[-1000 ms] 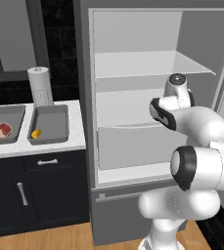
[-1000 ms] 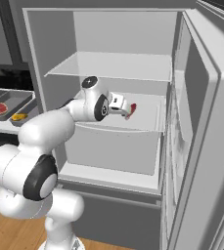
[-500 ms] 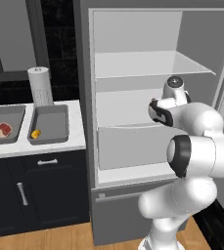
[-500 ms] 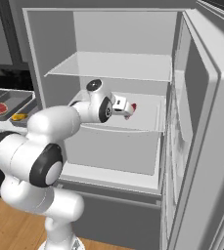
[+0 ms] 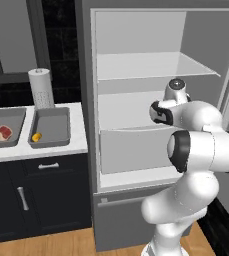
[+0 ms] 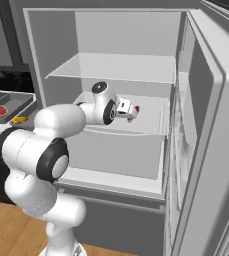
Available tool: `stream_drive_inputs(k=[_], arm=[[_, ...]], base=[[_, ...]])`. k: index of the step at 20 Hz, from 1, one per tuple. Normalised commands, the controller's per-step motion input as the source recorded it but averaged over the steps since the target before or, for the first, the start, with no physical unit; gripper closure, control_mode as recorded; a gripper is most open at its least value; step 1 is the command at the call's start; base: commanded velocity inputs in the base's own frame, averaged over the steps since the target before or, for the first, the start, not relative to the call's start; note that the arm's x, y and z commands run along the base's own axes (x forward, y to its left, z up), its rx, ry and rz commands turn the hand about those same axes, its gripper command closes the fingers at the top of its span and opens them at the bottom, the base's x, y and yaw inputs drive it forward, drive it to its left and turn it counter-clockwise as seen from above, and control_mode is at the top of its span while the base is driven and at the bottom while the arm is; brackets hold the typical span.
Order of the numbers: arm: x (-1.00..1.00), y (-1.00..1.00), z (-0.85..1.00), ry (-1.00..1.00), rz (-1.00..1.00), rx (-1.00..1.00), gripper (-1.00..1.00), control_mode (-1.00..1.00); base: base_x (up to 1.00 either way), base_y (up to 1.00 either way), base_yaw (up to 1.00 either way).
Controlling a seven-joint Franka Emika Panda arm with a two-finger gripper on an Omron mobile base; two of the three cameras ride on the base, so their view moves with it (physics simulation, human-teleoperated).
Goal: Place one corn and one steak in each tupperware on the nearby counter, to pack two identical lunches.
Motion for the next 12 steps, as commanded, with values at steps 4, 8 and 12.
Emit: stream_drive_inputs(k=[4,8,12], arm=[[0.21,0.00,-0.04,0.00,0.00,0.03,-1.00,-1.00],[0.28,-0.07,-0.01,0.00,0.00,0.00,-1.00,-1.00],[0.29,-0.12,-0.06,0.00,0.00,0.00,-1.00,-1.00]], base=[[0.00,0.00,0.00],[0.00,0.00,0.00],[0.00,0.00,0.00]])
